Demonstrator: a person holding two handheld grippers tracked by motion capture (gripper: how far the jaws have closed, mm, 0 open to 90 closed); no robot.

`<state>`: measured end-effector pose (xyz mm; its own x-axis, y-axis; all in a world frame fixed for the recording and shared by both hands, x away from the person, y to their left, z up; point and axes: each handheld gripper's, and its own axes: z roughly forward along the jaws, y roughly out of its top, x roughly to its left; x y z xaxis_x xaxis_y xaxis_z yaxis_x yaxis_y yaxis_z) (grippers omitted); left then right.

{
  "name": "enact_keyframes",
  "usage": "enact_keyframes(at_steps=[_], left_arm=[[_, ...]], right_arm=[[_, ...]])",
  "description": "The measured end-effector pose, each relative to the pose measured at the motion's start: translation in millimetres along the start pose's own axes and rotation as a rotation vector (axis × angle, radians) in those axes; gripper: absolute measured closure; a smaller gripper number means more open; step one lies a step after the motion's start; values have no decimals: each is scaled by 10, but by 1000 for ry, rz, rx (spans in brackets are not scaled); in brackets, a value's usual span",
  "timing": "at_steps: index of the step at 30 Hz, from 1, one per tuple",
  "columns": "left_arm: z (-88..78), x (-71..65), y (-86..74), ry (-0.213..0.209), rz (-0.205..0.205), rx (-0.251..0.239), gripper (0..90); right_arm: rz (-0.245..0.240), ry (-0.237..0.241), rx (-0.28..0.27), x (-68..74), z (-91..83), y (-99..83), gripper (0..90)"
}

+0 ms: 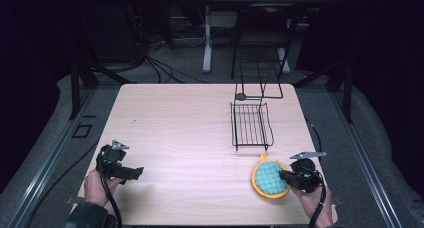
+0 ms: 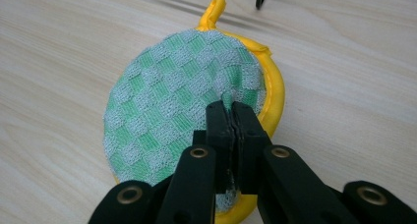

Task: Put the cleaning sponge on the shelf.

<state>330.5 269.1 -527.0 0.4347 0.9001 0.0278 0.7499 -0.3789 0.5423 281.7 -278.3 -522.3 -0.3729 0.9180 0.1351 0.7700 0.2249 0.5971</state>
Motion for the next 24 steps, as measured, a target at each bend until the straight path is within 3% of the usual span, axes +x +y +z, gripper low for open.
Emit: enact_keyframes(at_steps=[24], left_arm=[[-24, 22, 1, 23, -14, -25, 0]], right_arm=[[-7, 14, -79, -25, -238, 136, 880]])
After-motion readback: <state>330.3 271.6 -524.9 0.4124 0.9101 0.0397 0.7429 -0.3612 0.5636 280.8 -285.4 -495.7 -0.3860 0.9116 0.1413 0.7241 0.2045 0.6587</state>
